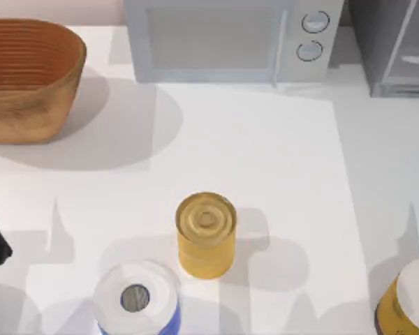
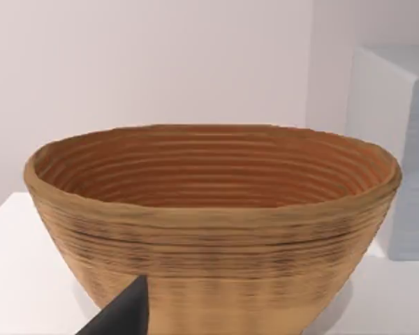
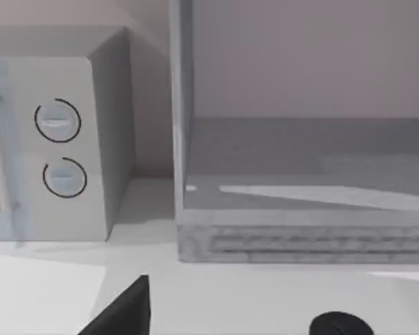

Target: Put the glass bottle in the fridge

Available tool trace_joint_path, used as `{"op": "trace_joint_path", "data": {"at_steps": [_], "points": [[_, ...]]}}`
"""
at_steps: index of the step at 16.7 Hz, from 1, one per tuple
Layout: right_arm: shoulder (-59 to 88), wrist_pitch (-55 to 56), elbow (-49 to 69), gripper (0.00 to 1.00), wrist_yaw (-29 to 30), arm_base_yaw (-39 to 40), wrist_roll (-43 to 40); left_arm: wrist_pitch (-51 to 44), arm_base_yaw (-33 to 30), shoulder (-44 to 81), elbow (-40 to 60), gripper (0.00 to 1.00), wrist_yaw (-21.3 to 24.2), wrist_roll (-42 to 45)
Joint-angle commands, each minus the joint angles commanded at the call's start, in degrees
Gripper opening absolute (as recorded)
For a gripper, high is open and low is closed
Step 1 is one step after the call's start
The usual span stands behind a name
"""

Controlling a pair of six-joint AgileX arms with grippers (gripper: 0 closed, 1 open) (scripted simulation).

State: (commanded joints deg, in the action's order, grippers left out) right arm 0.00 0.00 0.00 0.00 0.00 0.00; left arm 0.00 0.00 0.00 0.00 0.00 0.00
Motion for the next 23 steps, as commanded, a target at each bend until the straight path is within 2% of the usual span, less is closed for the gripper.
{"op": "trace_joint_path", "data": {"at_steps": [4, 7, 11, 19, 23], "points": [[1.87, -0.48, 1.01, 1.0, -1.71, -1.06, -1.82, 0.0, 0.0, 0.0, 0.0, 1.0, 0.0, 0.0], [9.2, -2.19, 4.6, 1.0, -7.83, -4.84, -8.69, 0.0, 0.0, 0.0, 0.0, 1.0, 0.0, 0.0], [27.12, -5.66, 11.92, 1.0, -20.28, -12.53, -23.39, 0.0, 0.0, 0.0, 0.0, 1.0, 0.0, 0.0], [72.85, -13.7, 29.06, 1.0, -49.22, -30.38, -57.46, 0.0, 0.0, 0.0, 0.0, 1.0, 0.0, 0.0], [90.23, -16.75, 35.66, 1.0, -60.26, -37.19, -70.76, 0.0, 0.0, 0.0, 0.0, 1.0, 0.0, 0.0]]}}
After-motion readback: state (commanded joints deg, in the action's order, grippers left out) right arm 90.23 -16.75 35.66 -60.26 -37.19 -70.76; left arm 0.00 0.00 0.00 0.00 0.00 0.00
